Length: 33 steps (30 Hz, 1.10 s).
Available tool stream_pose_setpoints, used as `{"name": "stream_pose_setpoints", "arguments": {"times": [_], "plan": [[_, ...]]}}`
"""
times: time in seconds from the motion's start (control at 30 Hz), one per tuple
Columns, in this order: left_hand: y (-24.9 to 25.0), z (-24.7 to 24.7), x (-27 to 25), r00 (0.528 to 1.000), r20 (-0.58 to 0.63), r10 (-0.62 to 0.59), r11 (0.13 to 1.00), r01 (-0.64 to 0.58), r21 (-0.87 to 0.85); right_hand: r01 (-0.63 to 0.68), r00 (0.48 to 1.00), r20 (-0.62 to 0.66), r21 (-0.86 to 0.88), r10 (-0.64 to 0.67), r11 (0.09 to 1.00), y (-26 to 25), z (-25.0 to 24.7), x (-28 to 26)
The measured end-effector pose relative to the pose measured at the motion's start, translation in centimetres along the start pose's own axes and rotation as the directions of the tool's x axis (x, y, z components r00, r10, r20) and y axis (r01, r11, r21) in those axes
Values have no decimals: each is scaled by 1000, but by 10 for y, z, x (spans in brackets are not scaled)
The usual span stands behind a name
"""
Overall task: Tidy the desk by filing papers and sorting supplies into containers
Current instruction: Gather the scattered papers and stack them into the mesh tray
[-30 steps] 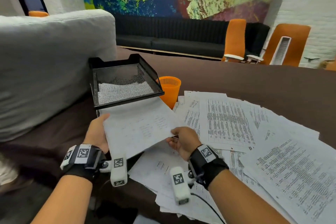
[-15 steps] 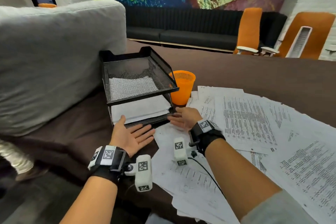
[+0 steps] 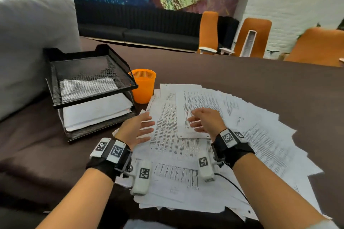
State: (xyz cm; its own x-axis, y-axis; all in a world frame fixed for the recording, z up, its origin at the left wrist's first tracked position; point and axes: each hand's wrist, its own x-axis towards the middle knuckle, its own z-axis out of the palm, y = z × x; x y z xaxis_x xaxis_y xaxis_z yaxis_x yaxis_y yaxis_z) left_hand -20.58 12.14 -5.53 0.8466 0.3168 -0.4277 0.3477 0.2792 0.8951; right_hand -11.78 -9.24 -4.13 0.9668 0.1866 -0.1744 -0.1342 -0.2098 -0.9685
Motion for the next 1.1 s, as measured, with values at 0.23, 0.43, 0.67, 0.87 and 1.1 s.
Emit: {"name": "stream_pose_setpoints", "arguments": {"times": [0.23,0.43,0.67,0.87,1.1], "plan": [[-9,19,35,984,-149,95,932,-35,360,97,995,56,-510,-80,855,20,-11,5],[-6,27,43,985,-135,109,876,-31,481,199,974,226,-870,6,451,37,-3,6],[-7,24,36,997,-45,58,815,-21,579,290,957,282,-946,-75,143,26,9,4],[-16,21,42,999,-41,16,832,10,555,465,863,471,-882,-183,-79,22,32,-4],[-44,1,97,998,-41,-47,936,58,348,618,740,568,-785,-361,33,26,52,-31]]}}
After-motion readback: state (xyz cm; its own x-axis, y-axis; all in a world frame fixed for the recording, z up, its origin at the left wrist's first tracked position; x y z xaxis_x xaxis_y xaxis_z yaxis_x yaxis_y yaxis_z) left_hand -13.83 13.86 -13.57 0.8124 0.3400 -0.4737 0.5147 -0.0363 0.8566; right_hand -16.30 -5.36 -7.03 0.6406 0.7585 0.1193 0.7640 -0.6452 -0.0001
